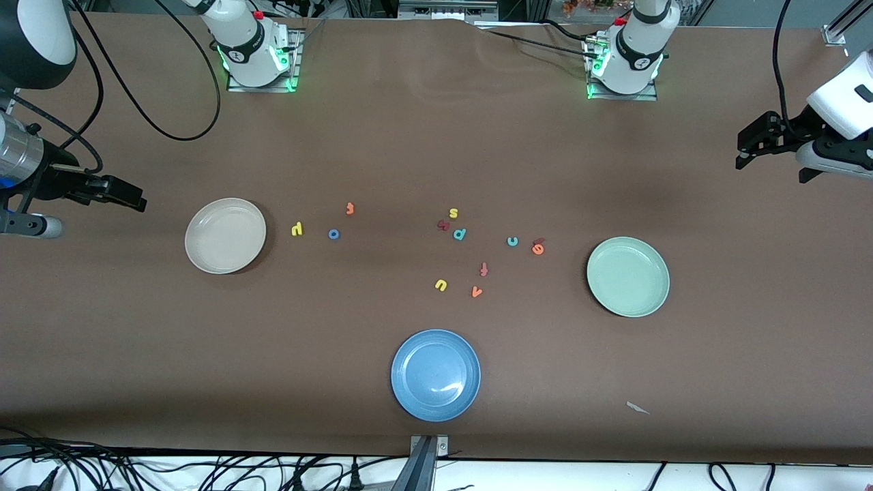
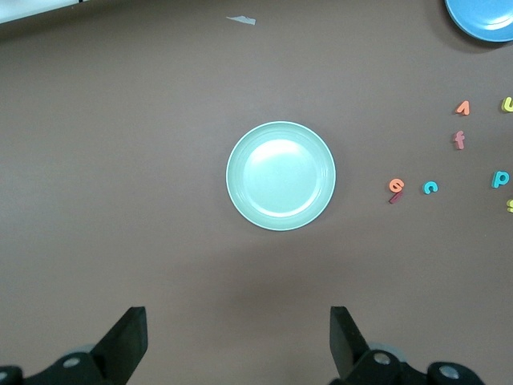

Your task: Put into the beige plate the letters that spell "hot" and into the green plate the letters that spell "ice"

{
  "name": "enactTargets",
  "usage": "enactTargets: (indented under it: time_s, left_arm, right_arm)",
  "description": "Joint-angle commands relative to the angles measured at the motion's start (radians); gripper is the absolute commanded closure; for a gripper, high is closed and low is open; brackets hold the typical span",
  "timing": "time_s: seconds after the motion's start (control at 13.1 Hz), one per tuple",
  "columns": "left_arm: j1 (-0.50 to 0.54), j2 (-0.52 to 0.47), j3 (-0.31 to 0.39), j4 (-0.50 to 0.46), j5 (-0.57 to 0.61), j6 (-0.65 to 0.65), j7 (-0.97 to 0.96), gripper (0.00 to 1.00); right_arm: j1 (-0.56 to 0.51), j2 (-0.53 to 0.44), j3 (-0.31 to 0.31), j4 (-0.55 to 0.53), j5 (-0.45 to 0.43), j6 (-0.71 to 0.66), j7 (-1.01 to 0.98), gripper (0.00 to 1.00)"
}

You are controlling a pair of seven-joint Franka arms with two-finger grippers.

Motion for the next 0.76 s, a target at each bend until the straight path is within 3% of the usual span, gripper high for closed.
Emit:
enactTargets:
  time_s: [0.0, 0.69]
  left_arm:
    - [-0.025, -0.020, -0.001, -0.022, 0.028, 0.003, -0.028, 0.00]
    - [-0.039, -0.018, -0.003, -0.024, 0.026, 0.001, -0.071, 0.00]
  right_arm:
    - [0.001, -0.009, -0.001, -0.008, 0.021, -0.011, -0.005, 0.00]
    - [-0.001, -0.010, -0.002, -0.008, 0.021, -0.011, -0.017, 0.00]
